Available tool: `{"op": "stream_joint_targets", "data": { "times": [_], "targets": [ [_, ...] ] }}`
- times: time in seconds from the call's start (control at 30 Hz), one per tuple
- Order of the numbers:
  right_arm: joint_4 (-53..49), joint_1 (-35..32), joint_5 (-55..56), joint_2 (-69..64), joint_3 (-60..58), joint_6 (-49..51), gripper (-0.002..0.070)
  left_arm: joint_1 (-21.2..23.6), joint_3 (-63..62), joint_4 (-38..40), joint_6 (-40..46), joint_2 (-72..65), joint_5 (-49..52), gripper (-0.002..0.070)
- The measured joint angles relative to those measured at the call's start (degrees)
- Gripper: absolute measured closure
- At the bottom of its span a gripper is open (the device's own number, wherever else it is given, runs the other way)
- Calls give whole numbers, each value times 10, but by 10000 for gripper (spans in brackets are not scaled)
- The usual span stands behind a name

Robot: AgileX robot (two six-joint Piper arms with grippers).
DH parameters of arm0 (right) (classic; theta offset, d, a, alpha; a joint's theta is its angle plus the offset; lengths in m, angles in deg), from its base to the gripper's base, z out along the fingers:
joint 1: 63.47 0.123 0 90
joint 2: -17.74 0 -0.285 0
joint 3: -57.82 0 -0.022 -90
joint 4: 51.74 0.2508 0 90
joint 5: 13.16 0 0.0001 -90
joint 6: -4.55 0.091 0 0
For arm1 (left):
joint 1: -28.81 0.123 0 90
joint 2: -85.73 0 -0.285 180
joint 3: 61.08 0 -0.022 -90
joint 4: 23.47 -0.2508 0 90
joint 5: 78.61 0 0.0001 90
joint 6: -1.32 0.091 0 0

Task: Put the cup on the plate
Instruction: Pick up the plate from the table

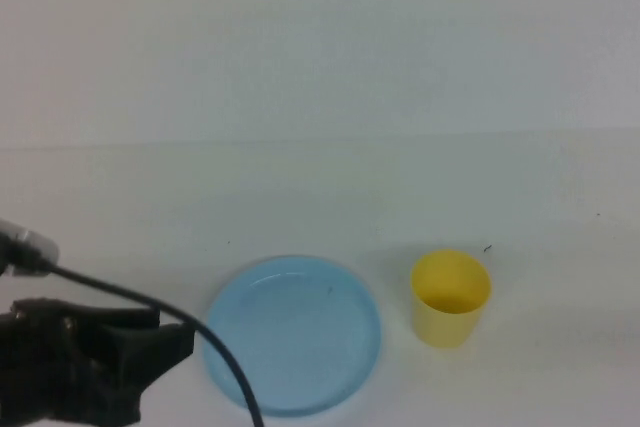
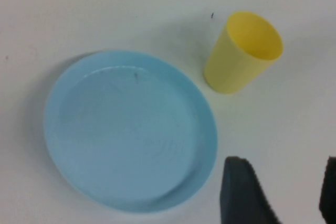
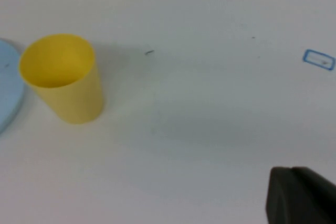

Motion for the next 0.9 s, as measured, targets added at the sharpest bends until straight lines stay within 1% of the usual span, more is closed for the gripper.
{"op": "stream_joint_targets", "data": {
  "times": [0.07, 0.23, 0.37, 0.4, 0.5, 0.57, 0.6, 0.77, 0.83, 0.9],
  "targets": [
    [38, 0, -12, -12, 11, -17, 675, 0, -17, -5, 3, -36, -8, 332],
    [67, 0, -67, -38, 25, -19, 675, 0, -79, -107, -63, -136, 11, 386],
    [74, 0, -85, -44, 26, 3, 675, 0, -111, -119, -71, -197, 5, 387],
    [77, 0, -92, -45, 26, -4, 675, 0, -121, -133, -90, -213, -1, 398],
    [95, 0, -116, -55, 27, -44, 666, -5, -163, -219, -172, -263, 6, 470],
    [110, 0, -124, -64, 27, -68, 619, -19, -186, -272, -216, -295, 5, 492],
    [118, 0, -124, -67, 28, -75, 577, -28, -197, -292, -227, -309, -1, 492],
    [140, 0, -126, -74, 29, -95, 320, -83, -245, -343, -252, -366, -24, 492],
    [143, 0, -128, -74, 30, -96, 269, -106, -269, -389, -285, -396, -24, 492],
    [143, 0, -133, -74, 30, -96, 246, -123, -289, -443, -338, -423, -21, 491]
  ]
}}
